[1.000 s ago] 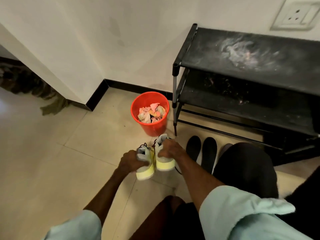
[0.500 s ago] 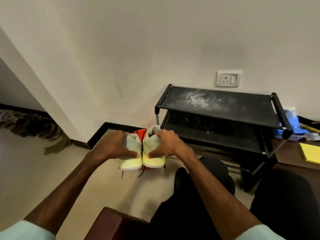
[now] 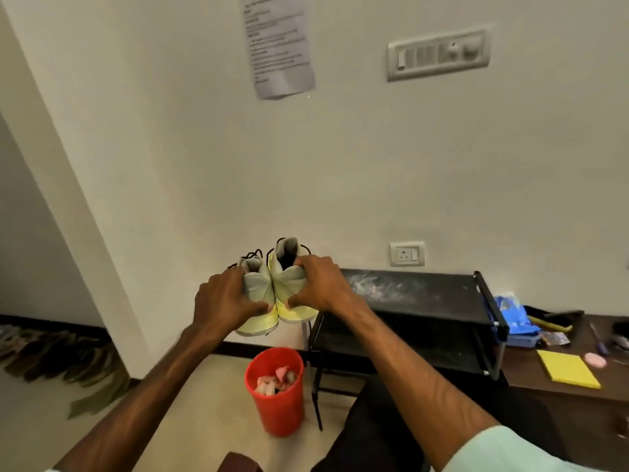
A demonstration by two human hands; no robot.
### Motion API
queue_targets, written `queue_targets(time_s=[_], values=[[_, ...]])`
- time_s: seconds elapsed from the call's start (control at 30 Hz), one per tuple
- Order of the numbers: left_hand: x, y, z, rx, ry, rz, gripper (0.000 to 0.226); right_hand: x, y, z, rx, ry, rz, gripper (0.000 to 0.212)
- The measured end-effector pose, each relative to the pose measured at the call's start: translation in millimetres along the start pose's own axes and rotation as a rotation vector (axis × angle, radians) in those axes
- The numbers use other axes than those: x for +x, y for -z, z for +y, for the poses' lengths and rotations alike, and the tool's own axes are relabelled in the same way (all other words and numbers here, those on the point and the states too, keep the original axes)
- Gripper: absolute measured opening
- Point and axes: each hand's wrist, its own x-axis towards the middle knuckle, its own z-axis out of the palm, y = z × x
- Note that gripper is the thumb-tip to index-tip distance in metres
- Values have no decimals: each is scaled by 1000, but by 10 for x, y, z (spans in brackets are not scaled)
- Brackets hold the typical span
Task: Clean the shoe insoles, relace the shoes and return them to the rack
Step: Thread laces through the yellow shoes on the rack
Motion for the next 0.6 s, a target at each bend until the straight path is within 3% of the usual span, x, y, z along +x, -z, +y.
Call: queue_targets(time_s=[0.1,0.6], values=[[106,-9,216,-57,-33,26,68,25,202,127,-24,-27,60,75],[767,-1006,1662,-337,-178,-54,70,-190,1119,1477,-63,-288,290,51]])
